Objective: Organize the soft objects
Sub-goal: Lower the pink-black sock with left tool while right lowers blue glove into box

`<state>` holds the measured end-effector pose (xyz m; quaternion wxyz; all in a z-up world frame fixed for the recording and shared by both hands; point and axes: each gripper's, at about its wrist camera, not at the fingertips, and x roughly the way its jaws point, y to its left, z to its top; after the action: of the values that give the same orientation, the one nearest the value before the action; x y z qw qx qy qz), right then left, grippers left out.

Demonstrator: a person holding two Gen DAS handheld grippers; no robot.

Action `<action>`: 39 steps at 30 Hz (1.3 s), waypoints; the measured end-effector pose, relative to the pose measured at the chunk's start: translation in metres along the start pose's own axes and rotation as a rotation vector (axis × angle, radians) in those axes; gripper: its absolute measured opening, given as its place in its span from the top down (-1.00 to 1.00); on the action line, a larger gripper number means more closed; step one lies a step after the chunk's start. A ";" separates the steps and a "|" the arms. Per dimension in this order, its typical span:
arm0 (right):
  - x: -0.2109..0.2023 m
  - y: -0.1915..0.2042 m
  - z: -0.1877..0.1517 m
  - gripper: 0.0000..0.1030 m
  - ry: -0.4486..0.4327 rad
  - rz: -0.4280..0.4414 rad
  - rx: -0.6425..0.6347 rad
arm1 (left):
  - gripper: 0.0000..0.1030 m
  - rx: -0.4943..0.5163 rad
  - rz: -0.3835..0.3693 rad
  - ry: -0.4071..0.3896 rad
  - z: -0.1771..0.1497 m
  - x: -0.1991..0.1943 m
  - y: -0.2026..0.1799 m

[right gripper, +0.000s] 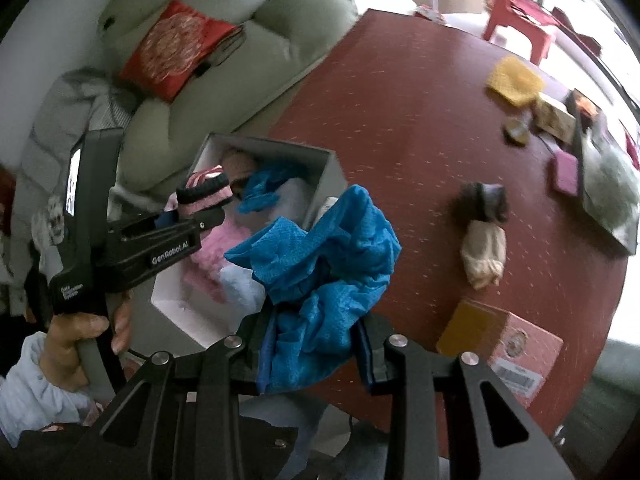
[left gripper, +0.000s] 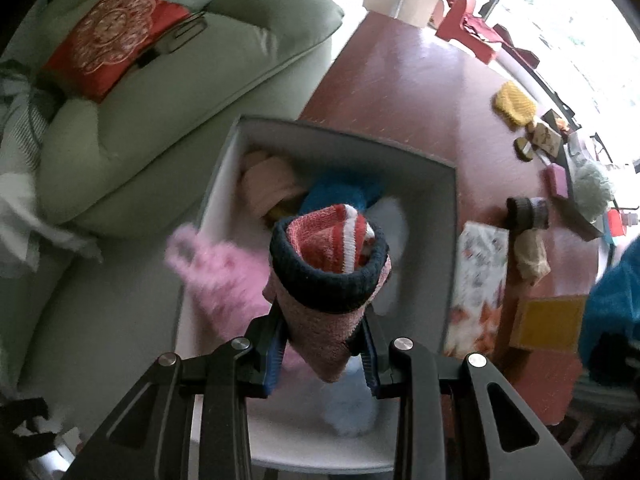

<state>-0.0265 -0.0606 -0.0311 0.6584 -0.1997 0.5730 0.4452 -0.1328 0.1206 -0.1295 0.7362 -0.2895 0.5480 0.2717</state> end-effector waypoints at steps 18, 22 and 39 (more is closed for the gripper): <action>0.051 0.087 0.022 0.30 0.121 0.025 -0.258 | 0.35 -0.112 0.068 0.068 -0.069 0.003 0.057; 0.062 0.101 0.023 0.30 0.134 0.014 -0.293 | 0.35 -0.110 0.081 0.085 -0.075 0.008 0.059; 0.088 0.104 0.036 0.30 0.163 -0.020 -0.285 | 0.35 -0.081 0.079 0.164 -0.078 0.035 0.059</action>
<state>-0.0953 0.0537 -0.0776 0.5792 -0.3325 0.5535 0.4976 -0.2169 0.1078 -0.1893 0.6651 -0.3188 0.6060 0.2978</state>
